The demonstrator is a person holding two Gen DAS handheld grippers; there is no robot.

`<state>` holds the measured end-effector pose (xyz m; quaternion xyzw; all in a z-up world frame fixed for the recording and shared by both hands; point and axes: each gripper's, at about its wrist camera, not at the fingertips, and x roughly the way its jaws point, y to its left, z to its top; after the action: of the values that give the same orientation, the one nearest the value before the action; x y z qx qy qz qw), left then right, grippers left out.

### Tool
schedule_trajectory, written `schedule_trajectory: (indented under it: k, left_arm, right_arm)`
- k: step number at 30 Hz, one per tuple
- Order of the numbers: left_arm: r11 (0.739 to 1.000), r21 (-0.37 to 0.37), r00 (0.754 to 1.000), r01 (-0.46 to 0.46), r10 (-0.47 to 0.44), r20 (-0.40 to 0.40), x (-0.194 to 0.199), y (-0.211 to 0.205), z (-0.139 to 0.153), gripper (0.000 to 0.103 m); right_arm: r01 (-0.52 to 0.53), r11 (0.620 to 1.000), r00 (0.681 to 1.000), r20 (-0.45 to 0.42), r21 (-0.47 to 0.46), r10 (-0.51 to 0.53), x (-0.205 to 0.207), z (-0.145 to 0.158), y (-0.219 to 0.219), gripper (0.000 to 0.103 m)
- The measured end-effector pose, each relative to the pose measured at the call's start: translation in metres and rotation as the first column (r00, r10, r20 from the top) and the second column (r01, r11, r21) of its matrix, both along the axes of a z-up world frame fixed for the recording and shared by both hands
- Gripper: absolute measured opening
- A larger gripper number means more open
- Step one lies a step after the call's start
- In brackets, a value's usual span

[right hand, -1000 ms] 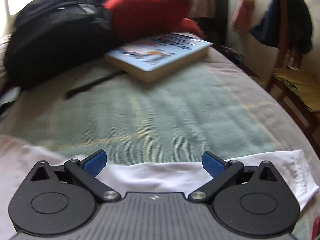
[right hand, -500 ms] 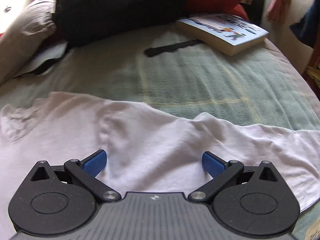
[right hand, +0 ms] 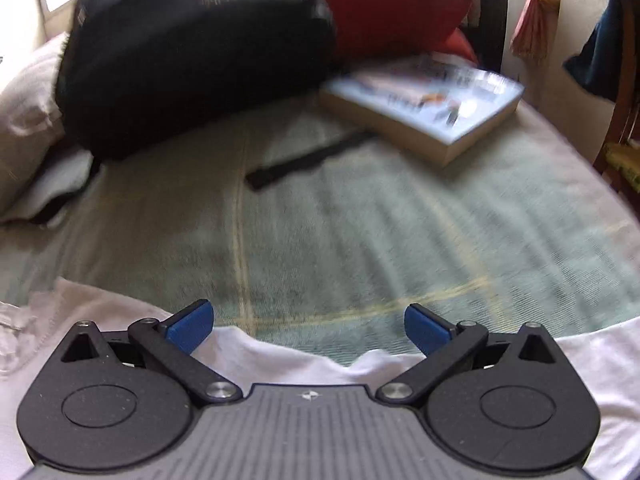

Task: Fold clothes

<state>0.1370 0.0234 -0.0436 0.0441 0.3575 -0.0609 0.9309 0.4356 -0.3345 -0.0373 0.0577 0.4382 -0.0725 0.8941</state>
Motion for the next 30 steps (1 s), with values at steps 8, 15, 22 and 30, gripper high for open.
schedule_trajectory:
  k: [8, 15, 22, 30]
  left_arm:
    - [1.0, 0.003, 1.0, 0.02, -0.02, -0.017, 0.005, -0.006, -0.004, 0.102]
    - [1.0, 0.011, 1.0, 0.01, -0.01, -0.016, 0.006, -0.007, -0.003, 0.102]
    - [1.0, 0.019, 1.0, 0.02, -0.02, -0.011, 0.004, -0.01, -0.002, 0.102]
    - [0.999, 0.022, 0.999, 0.043, -0.042, -0.025, 0.005, -0.017, -0.005, 0.102]
  right_arm:
    - [-0.032, 0.999, 0.999, -0.036, 0.009, 0.032, -0.024, 0.01, -0.009, 0.103]
    - [0.045, 0.999, 0.999, -0.024, -0.002, -0.045, 0.0, -0.023, -0.021, 0.103]
    - [0.103, 0.994, 0.994, 0.04, 0.029, -0.104, -0.002, -0.007, -0.052, 0.103]
    - [0.069, 0.997, 0.997, 0.019, 0.026, -0.07, -0.038, -0.004, -0.058, 0.103]
